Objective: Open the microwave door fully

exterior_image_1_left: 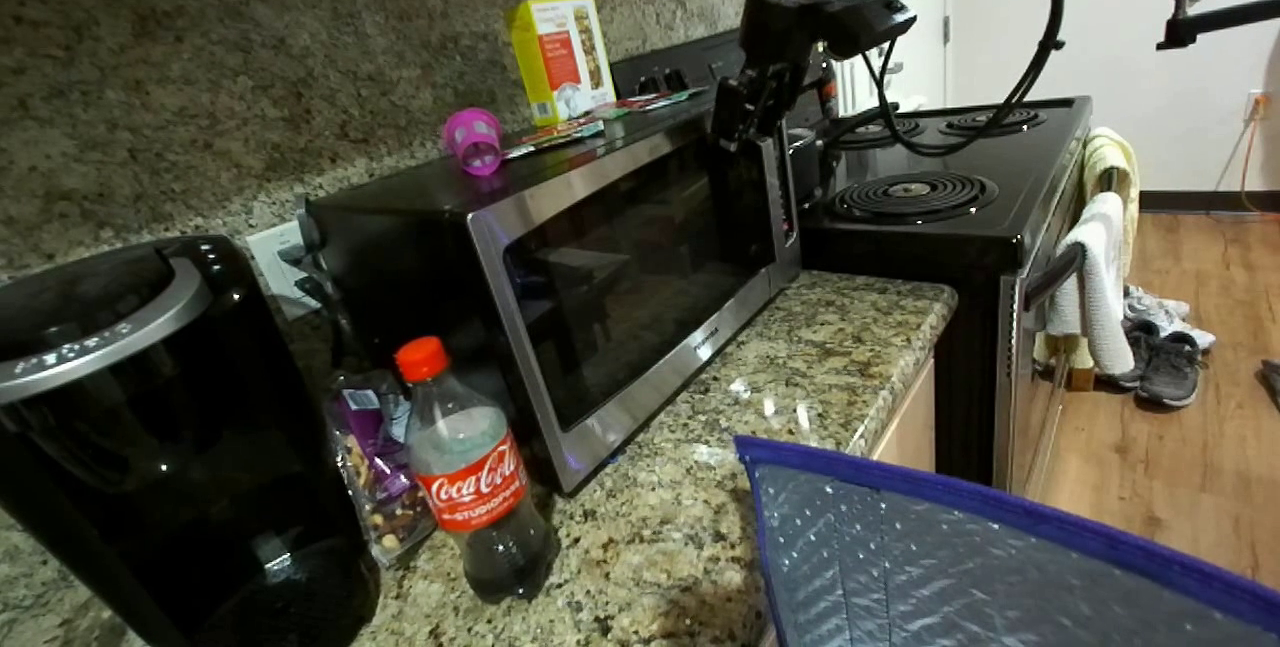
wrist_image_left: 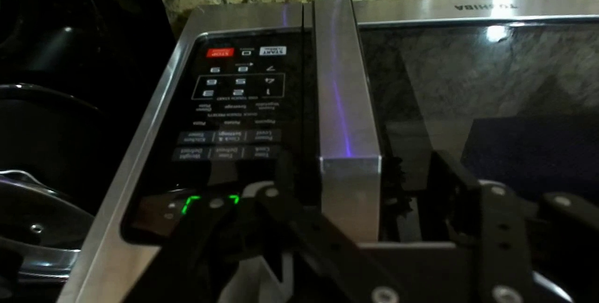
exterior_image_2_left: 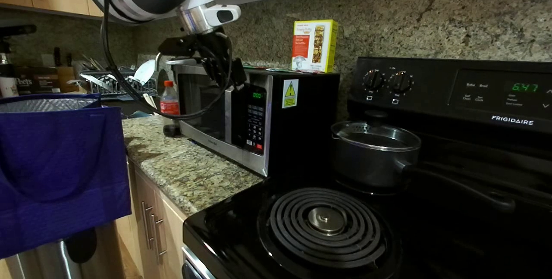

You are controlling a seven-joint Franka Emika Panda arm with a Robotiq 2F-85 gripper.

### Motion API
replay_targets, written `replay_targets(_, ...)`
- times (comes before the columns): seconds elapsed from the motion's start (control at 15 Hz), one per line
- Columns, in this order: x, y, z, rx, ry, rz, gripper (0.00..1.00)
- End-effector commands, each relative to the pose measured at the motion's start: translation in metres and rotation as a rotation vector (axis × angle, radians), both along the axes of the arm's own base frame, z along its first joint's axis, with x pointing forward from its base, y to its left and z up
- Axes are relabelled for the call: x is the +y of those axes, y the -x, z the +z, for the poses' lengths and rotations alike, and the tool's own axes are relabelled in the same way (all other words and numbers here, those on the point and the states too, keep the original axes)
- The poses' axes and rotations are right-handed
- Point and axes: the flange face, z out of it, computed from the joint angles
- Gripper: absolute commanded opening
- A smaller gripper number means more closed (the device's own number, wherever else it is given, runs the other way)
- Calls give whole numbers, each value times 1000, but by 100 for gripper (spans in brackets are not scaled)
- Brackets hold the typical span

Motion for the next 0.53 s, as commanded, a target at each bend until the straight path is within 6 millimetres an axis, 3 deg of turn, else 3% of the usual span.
replay_targets(0.0, 1, -6, 3, -33, 0, -7, 45)
replay_targets(0.4, -7, -4, 5, -30, 3, -7, 12)
replay_targets(0.47, -7, -3, 5, -27, 4, 0, 10)
